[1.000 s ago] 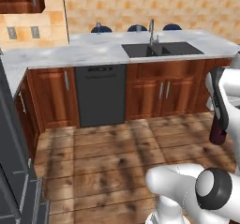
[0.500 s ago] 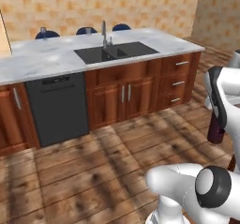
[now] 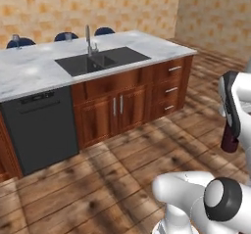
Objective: There is a wine glass and glass cup on the dining counter. Place the wine bottle next to the wine glass and the juice bottle next to the glass cup.
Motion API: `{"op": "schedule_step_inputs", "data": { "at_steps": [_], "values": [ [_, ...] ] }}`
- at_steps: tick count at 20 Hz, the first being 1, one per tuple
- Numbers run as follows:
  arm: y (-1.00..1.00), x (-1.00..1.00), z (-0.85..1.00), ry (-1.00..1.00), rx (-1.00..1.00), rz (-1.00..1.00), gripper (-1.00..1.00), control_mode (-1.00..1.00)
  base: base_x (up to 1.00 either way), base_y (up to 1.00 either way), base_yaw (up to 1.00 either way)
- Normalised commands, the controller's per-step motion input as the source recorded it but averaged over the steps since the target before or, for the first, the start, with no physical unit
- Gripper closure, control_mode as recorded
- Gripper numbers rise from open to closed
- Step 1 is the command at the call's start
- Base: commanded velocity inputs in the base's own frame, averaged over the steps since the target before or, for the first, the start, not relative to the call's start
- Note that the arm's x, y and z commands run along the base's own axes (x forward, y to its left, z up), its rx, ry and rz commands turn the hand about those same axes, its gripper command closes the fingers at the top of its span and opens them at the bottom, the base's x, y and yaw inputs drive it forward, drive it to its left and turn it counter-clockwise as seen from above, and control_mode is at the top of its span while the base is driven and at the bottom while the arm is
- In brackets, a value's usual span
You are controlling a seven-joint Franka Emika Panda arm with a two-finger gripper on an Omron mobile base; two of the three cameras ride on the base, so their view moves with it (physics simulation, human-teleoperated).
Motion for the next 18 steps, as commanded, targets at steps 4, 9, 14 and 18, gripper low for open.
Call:
{"op": "schedule_step_inputs", "data": {
  "at_steps": [4,9,14,18],
  "values": [
    [0.0,0.0,0.0,0.0,0.0,0.0,1.0,1.0,0.81,0.0,0.0],
    [0.0,0.0,0.0,0.0,0.0,0.0,1.0,1.0,0.67,0.0,-0.18],
    [0.0,0.0,0.0,0.0,0.0,0.0,1.0,1.0,0.54,0.0,-0.36],
    [0.0,0.0,0.0,0.0,0.0,0.0,1.0,1.0,0.52,0.0,-0.39]
  ]
}}
